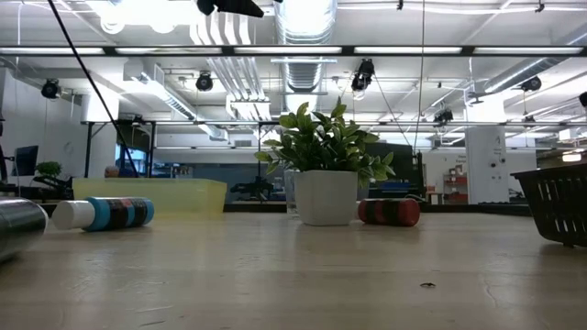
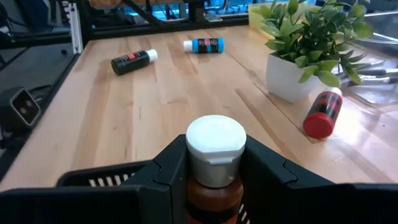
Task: Pick & Place Paint Supplies
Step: Put the brown paint bottle into the black bin
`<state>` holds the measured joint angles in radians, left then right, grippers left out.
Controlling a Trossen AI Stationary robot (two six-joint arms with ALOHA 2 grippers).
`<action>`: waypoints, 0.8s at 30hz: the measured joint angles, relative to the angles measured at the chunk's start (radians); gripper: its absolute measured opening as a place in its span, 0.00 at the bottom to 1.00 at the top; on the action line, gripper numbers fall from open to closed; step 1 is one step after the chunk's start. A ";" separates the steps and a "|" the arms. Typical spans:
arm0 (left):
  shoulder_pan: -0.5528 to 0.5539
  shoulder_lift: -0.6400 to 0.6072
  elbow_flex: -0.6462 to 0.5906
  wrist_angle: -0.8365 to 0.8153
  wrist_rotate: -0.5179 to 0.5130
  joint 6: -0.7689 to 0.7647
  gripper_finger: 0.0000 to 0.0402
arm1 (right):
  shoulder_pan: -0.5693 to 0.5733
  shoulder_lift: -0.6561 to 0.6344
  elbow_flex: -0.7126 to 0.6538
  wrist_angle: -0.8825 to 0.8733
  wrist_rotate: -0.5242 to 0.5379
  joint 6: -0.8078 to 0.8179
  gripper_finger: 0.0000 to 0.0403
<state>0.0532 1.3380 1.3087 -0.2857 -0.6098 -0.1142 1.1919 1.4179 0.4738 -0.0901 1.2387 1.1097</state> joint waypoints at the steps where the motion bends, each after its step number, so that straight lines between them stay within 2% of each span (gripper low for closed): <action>1: 0.000 0.000 0.000 -0.001 0.000 -0.006 0.75 | 0.000 0.011 -0.001 0.000 0.005 0.012 0.27; 12: 0.000 0.002 0.000 -0.004 0.000 -0.044 0.75 | -0.001 0.078 -0.028 0.000 0.048 0.105 0.27; 24: 0.000 0.002 0.000 -0.006 0.000 -0.047 0.75 | 0.000 0.077 -0.047 0.076 0.037 0.058 0.27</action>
<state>0.0532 1.3396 1.3087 -0.2920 -0.6098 -0.1616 1.1919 1.4948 0.4271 -0.0139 1.2758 1.1679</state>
